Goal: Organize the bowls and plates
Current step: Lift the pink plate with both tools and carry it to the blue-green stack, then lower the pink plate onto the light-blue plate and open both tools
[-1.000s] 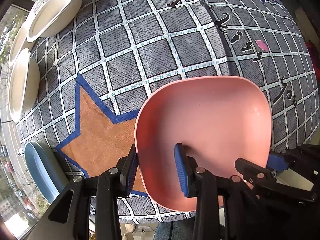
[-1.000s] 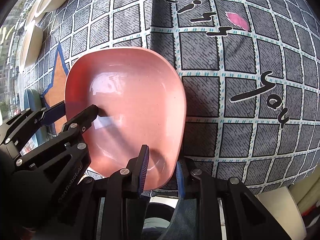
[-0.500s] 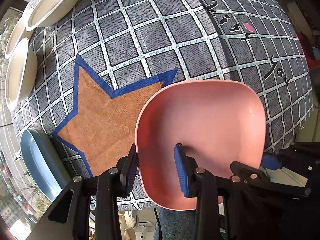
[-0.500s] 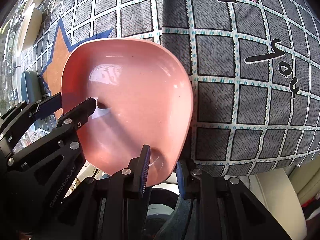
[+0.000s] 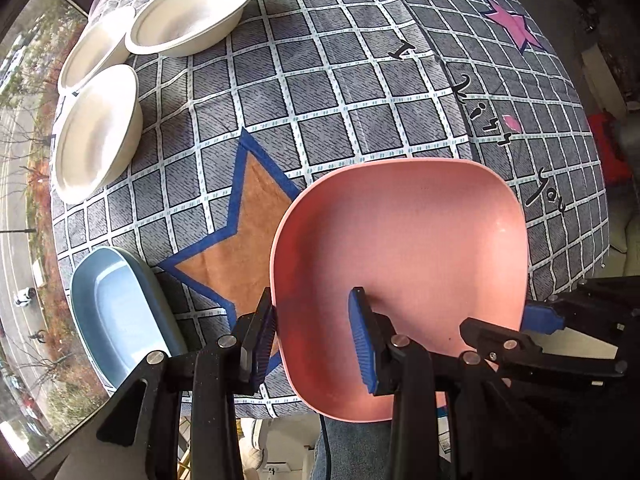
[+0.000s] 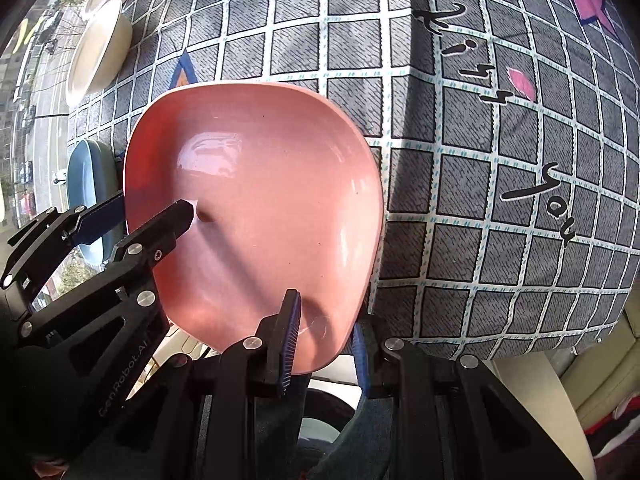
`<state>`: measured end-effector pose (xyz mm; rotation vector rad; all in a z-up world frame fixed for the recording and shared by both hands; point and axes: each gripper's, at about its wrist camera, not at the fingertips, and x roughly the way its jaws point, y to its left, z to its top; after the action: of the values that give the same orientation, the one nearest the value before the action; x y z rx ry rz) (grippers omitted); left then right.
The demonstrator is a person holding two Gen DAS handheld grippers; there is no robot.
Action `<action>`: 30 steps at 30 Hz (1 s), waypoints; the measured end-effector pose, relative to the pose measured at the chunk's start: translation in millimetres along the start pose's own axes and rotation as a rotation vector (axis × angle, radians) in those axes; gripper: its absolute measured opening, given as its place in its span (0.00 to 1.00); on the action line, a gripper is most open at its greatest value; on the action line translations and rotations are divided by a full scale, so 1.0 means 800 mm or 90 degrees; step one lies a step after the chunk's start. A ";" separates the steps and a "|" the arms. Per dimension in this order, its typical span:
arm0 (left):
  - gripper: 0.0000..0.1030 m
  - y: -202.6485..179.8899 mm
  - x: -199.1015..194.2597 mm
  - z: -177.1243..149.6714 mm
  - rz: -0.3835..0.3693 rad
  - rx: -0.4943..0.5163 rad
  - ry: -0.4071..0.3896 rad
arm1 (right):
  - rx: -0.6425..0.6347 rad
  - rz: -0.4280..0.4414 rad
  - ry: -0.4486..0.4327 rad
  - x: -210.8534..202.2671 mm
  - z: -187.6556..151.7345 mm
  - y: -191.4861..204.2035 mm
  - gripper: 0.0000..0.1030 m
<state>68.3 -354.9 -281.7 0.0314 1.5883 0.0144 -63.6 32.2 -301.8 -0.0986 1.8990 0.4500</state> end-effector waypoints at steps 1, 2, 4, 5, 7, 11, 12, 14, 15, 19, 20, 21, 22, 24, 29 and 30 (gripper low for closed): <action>0.37 0.010 -0.004 -0.003 0.000 -0.007 -0.005 | -0.008 -0.004 -0.001 -0.003 0.001 0.007 0.26; 0.37 0.022 -0.008 -0.008 0.001 -0.016 -0.010 | -0.017 -0.008 -0.002 -0.005 0.003 0.014 0.26; 0.37 0.048 -0.012 -0.016 0.003 -0.033 -0.015 | -0.035 -0.015 -0.005 -0.010 0.008 0.030 0.26; 0.37 0.069 -0.010 -0.018 0.004 -0.044 -0.018 | -0.045 -0.017 -0.008 -0.013 0.010 0.039 0.26; 0.37 0.103 -0.008 -0.025 0.004 -0.068 -0.024 | -0.064 -0.020 -0.013 -0.017 0.014 0.057 0.26; 0.37 0.171 -0.010 -0.047 0.017 -0.117 -0.031 | -0.114 -0.028 -0.013 -0.018 0.012 0.105 0.26; 0.37 0.189 -0.009 -0.053 0.021 -0.130 -0.032 | -0.128 -0.030 -0.013 -0.017 0.012 0.119 0.26; 0.37 0.227 -0.008 -0.067 0.028 -0.156 -0.034 | -0.158 -0.032 -0.010 -0.012 0.015 0.144 0.26; 0.37 0.245 -0.009 -0.074 0.032 -0.169 -0.036 | -0.172 -0.031 -0.009 -0.010 0.015 0.156 0.26; 0.37 0.312 -0.004 -0.104 0.046 -0.210 -0.034 | -0.220 -0.027 -0.004 0.000 0.011 0.203 0.26; 0.37 0.326 -0.004 -0.110 0.049 -0.217 -0.033 | -0.229 -0.027 -0.002 0.003 0.010 0.213 0.26; 0.37 0.333 -0.001 -0.110 0.051 -0.224 -0.033 | -0.236 -0.026 0.002 0.006 0.008 0.221 0.26; 0.37 0.346 0.001 -0.114 0.053 -0.231 -0.033 | -0.243 -0.027 0.004 0.010 0.006 0.228 0.26; 0.37 0.376 0.004 -0.116 0.055 -0.243 -0.034 | -0.255 -0.032 0.005 0.019 0.001 0.239 0.26; 0.50 0.407 0.015 -0.112 0.077 -0.272 -0.045 | -0.225 -0.006 -0.003 0.030 0.007 0.252 0.27; 0.57 0.409 0.017 -0.109 0.085 -0.284 -0.042 | -0.214 0.008 0.000 0.031 0.007 0.253 0.30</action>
<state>-15.2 -26.5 -284.1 -0.2080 1.4851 0.4668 -124.8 225.0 -273.2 -0.3089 1.8091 0.7749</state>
